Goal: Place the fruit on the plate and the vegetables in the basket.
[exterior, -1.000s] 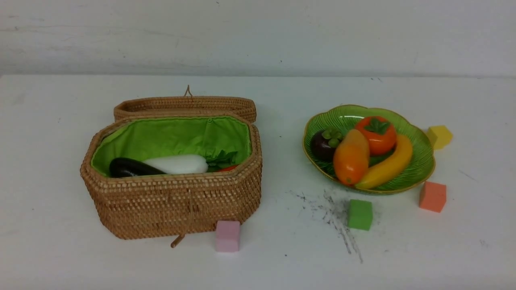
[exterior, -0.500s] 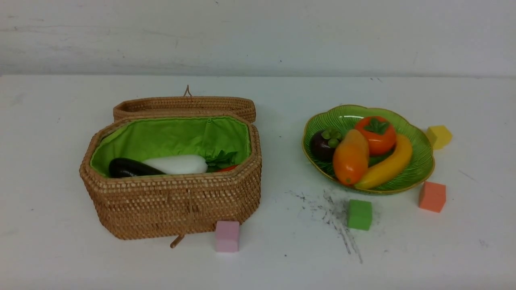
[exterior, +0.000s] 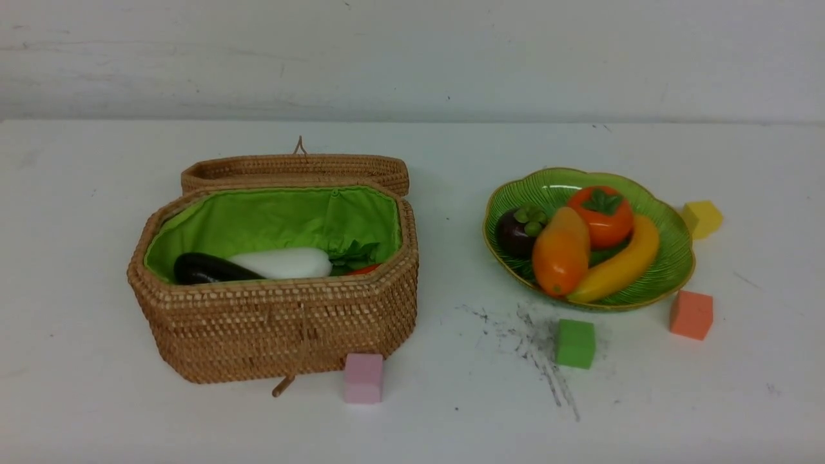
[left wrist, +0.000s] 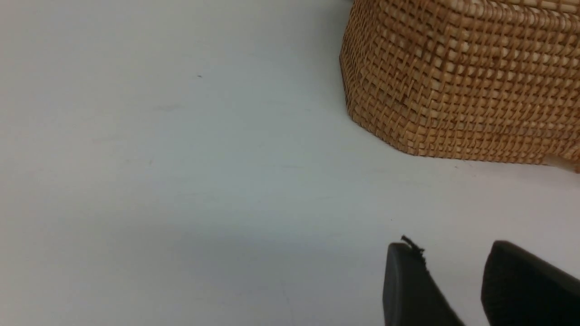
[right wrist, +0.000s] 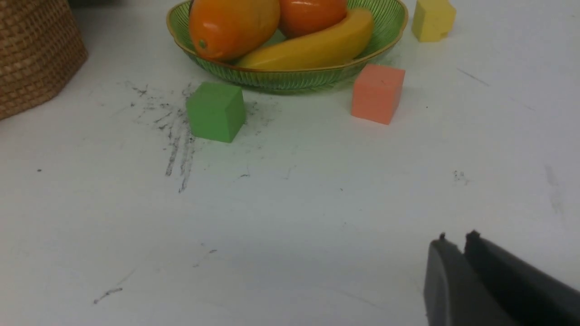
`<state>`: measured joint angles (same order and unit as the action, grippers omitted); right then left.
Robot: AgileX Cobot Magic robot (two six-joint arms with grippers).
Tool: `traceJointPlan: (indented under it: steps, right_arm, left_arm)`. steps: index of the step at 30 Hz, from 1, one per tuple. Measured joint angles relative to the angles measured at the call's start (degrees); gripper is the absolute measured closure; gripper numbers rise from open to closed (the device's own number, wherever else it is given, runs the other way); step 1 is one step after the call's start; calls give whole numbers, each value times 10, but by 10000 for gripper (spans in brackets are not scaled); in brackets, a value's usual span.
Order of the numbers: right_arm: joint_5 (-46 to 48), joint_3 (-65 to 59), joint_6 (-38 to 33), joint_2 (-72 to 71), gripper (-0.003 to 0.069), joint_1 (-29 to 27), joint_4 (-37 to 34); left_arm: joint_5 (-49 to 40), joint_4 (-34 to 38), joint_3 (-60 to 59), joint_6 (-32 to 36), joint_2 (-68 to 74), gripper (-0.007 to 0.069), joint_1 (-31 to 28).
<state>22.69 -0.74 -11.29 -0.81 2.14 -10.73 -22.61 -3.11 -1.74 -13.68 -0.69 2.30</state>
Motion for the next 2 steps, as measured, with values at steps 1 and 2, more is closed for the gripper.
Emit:
traceJointPlan:
  steps: [1, 2]
  right_arm:
    - [0, 0, 0, 0, 587, 0, 0]
    - [0, 0, 0, 0, 584, 0, 0]
  left_arm:
    - [0, 0, 0, 0, 0, 386, 0]
    - [0, 0, 0, 0, 0, 386, 0]
